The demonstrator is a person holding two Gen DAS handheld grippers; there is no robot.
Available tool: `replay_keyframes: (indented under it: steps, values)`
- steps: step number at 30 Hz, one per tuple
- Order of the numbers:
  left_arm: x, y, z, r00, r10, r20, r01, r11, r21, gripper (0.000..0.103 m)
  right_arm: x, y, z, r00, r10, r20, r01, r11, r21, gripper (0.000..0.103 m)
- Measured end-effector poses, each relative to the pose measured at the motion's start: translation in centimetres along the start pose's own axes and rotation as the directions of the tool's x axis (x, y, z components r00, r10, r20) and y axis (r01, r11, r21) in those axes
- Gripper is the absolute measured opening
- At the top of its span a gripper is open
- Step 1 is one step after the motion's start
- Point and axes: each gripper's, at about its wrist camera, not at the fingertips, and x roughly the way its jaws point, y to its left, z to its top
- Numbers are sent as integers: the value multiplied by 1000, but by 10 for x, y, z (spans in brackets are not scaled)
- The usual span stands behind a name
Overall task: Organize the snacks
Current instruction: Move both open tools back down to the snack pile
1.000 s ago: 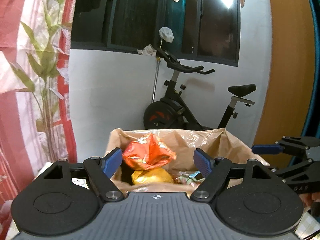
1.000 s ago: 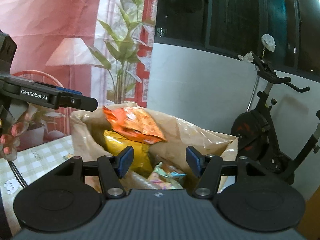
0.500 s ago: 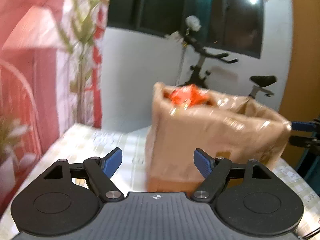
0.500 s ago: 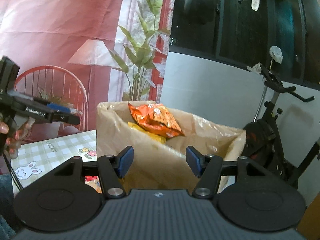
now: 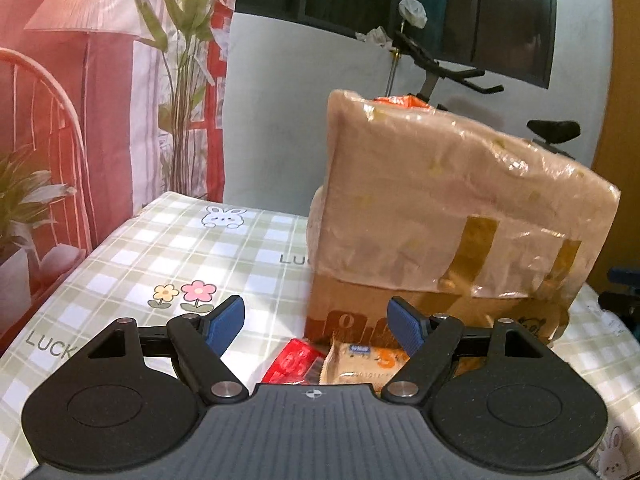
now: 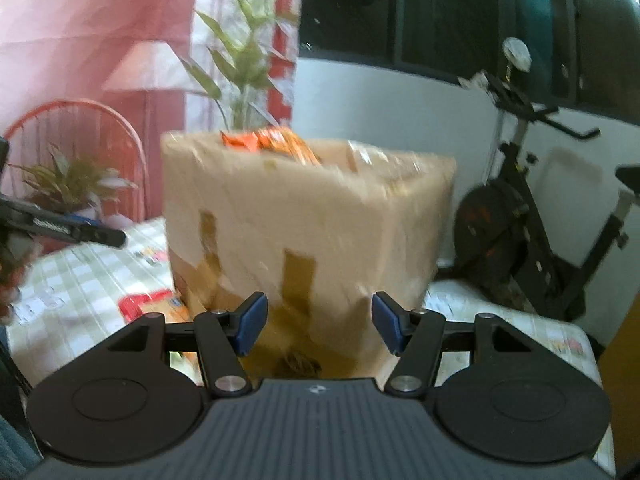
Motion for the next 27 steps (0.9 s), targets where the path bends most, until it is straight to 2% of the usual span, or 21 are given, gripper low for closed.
replay_keyframes:
  steps: [4, 9, 13, 19, 27]
  values:
    - [2, -1, -6, 1000, 27, -13, -27, 1000, -1, 80, 11, -3, -23, 997, -25, -71, 28, 999, 37, 61]
    - [6, 3, -15, 998, 52, -45, -53, 998, -22, 80, 23, -15, -51, 986, -43, -159, 71, 983, 172, 61]
    - [6, 4, -23, 996, 63, -67, -65, 997, -28, 80, 32, -17, -65, 976, -40, -215, 85, 975, 205, 61]
    - [6, 4, -32, 994, 65, -85, -69, 997, -38, 80, 41, -12, -76, 968, -23, -252, 78, 974, 213, 61]
    - [8, 4, -41, 993, 61, -102, -67, 997, -47, 80, 50, 2, -80, 964, -23, -266, 65, 987, 148, 61]
